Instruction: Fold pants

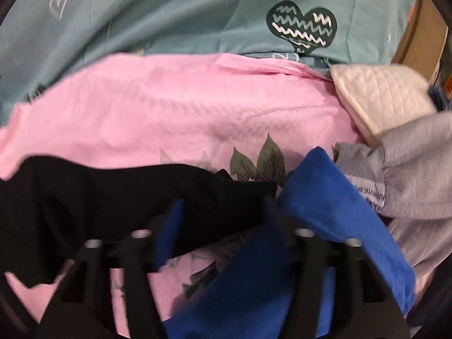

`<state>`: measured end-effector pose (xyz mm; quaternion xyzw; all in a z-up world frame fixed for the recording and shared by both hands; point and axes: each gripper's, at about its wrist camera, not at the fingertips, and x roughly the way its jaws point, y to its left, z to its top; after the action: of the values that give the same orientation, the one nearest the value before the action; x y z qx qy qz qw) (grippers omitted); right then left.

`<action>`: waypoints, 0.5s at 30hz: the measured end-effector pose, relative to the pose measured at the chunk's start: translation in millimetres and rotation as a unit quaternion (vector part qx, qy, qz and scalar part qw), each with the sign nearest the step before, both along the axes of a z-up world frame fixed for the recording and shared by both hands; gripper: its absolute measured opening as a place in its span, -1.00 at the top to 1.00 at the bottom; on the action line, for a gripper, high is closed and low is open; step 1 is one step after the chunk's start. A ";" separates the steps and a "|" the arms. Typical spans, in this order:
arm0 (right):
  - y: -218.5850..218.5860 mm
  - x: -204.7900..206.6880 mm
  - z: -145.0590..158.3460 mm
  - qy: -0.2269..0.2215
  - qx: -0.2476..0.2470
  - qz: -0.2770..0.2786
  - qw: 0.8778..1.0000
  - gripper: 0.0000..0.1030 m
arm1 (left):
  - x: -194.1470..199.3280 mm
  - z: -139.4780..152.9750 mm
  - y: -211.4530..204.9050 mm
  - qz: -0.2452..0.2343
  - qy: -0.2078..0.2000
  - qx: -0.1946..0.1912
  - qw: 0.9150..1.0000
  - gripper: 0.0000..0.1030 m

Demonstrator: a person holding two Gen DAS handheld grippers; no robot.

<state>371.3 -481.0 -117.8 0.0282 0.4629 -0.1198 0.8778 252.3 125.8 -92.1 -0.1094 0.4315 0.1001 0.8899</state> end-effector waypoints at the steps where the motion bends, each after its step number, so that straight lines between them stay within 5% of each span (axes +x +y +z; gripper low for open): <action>1: 3.0 1.3 0.3 -0.006 -0.001 -0.002 1.000 0.54 | -1.0 0.4 1.3 0.000 -0.001 0.000 1.000 -0.74; 2: 5.2 2.1 3.0 -0.007 0.007 0.000 1.000 0.79 | -1.5 -0.2 3.4 -0.001 0.001 -0.004 1.000 -0.74; 8: 7.9 -31.9 95.4 -0.108 -0.040 -0.037 0.993 0.82 | -4.5 0.7 13.8 -0.004 -0.003 -0.016 1.000 -0.74; 15: 7.2 -50.3 171.8 -0.083 -0.105 -0.057 0.989 0.82 | -5.0 1.4 20.0 0.000 -0.006 -0.032 0.999 -0.75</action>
<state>321.0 -473.8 54.1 -0.0275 0.3706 -0.2146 0.9032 247.3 145.8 -90.7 -0.1380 0.4292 0.0852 0.8885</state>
